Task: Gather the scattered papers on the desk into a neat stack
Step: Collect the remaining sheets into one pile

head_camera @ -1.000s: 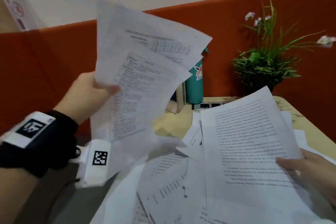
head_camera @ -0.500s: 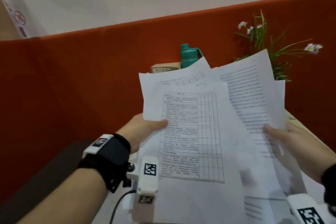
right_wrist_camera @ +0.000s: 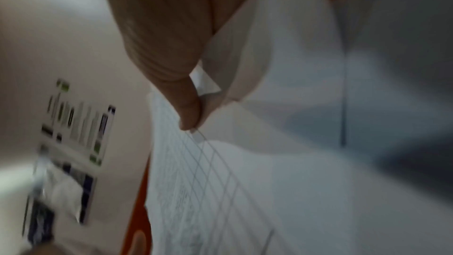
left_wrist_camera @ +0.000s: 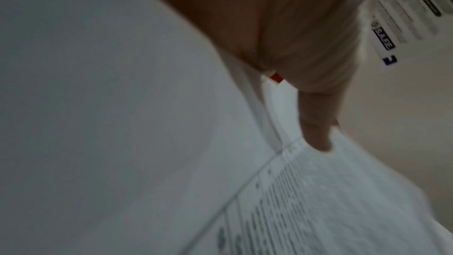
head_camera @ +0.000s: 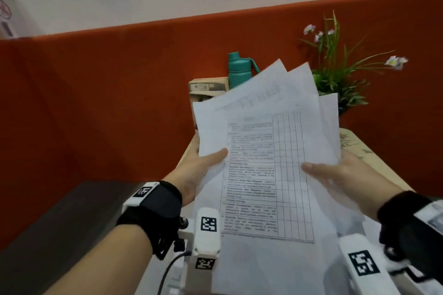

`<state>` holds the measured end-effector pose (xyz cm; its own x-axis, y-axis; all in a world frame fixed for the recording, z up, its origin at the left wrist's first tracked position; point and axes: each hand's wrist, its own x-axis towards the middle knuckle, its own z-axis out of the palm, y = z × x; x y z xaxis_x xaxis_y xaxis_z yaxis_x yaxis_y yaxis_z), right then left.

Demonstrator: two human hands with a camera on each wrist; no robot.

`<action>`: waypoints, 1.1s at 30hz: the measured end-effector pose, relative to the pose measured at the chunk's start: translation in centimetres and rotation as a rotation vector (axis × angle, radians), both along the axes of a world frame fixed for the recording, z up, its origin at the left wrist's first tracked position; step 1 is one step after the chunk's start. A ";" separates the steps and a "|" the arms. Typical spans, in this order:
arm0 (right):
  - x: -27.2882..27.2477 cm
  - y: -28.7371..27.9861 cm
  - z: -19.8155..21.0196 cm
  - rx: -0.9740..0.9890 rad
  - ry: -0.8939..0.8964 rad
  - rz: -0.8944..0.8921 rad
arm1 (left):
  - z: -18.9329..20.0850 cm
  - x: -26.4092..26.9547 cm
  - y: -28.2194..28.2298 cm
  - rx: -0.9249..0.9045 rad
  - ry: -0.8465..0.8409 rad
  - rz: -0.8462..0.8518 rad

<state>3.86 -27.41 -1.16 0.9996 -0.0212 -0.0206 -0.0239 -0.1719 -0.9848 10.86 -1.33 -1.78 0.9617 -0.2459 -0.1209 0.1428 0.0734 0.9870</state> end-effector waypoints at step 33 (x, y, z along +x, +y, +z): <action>2.8 -2.2 -2.2 -1.054 0.773 0.016 | -5.3 -3.0 11.8 -0.063 0.263 -0.024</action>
